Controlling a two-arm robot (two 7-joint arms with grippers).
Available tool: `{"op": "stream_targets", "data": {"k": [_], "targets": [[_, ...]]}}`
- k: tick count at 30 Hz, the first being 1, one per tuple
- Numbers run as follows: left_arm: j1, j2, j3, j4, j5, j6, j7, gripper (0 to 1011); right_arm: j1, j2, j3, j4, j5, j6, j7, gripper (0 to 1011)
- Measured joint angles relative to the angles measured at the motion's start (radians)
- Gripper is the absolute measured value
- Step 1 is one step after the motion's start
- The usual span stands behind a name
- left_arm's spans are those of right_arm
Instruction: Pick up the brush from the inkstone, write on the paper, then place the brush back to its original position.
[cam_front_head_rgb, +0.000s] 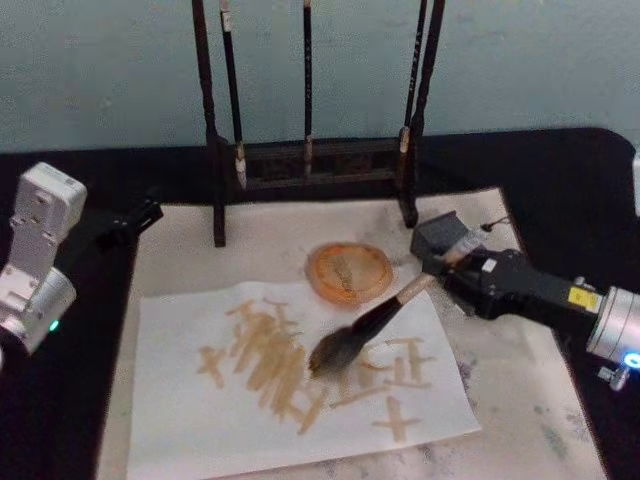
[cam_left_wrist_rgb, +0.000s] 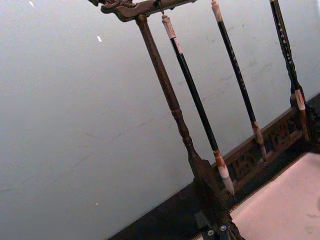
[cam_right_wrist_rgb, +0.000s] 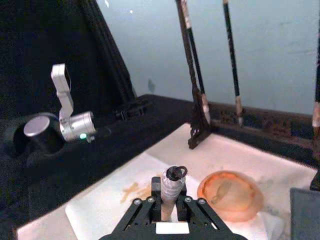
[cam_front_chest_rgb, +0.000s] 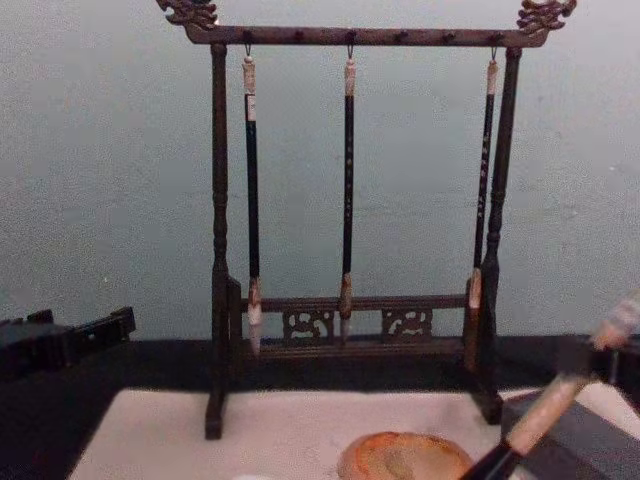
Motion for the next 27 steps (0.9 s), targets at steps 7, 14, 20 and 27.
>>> {"op": "stream_targets", "data": {"k": [7,14,20,27], "targets": [[0.0,0.0,0.0,0.0,0.0,0.0,0.0,1002,0.046,-0.016,0.013,0.044,0.068,0.015,0.018,163],[0.0,0.0,0.0,0.0,0.0,0.0,0.0,1002,0.126,-0.051,0.004,0.138,0.132,0.046,0.043,163],[0.0,0.0,0.0,0.0,0.0,0.0,0.0,1002,0.18,-0.076,-0.012,0.213,0.162,0.071,0.051,163],[0.0,0.0,0.0,0.0,0.0,0.0,0.0,1002,0.237,-0.101,-0.036,0.298,0.19,0.083,0.075,163]]}}
